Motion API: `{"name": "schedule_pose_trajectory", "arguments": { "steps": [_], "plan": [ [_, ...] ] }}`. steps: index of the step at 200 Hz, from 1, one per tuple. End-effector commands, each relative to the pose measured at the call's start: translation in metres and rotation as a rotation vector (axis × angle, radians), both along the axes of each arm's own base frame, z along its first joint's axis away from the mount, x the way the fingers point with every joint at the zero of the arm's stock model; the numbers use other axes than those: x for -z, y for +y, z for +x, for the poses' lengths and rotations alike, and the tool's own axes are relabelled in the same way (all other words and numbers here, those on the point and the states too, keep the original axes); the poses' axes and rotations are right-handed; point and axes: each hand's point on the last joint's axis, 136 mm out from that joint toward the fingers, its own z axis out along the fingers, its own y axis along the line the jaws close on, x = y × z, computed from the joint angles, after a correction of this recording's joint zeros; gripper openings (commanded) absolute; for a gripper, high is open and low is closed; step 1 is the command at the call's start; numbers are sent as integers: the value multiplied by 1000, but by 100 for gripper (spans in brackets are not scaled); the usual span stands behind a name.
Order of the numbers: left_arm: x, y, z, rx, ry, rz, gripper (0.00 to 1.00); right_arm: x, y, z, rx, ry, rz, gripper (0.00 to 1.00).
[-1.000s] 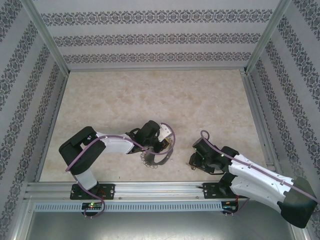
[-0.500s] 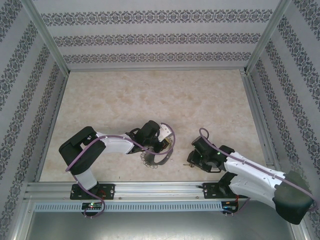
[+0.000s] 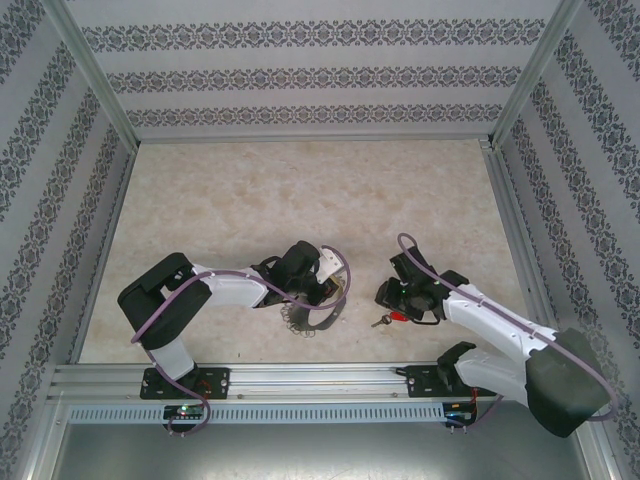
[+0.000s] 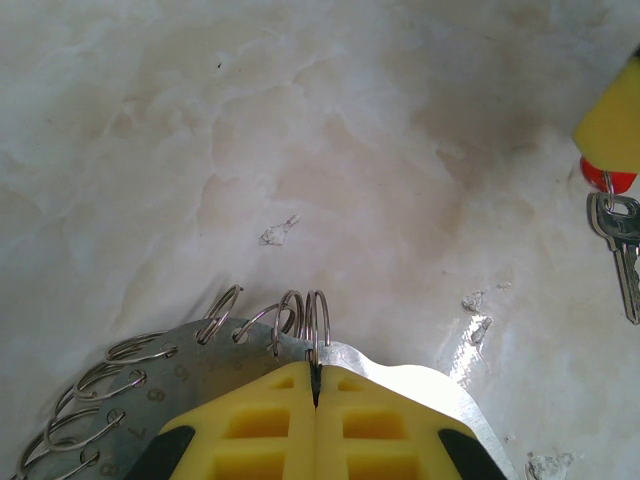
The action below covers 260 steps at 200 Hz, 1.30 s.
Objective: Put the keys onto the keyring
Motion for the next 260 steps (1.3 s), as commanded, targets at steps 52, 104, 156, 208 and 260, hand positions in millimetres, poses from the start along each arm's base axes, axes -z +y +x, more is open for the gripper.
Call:
{"name": "schedule_pose_trajectory", "arguments": {
  "steps": [52, 104, 156, 208, 260],
  "plan": [
    [-6, -4, 7, -6, -16, -37, 0, 6, -6, -17, -54, 22, -134, 37],
    [-5, -4, 8, -9, -13, -44, 0, 6, 0, -10, -78, 15, -157, 36],
    [-3, -3, 8, -11, -12, -44, 0, 14, 3, -13, -99, 38, -178, 36],
    [-3, -3, 7, -11, -6, -48, 0, 18, -2, -18, -95, 42, -196, 23],
    [-2, -4, 7, -10, -2, -47, 0, 23, -8, -22, -94, 54, -217, 14]
  ]
}}
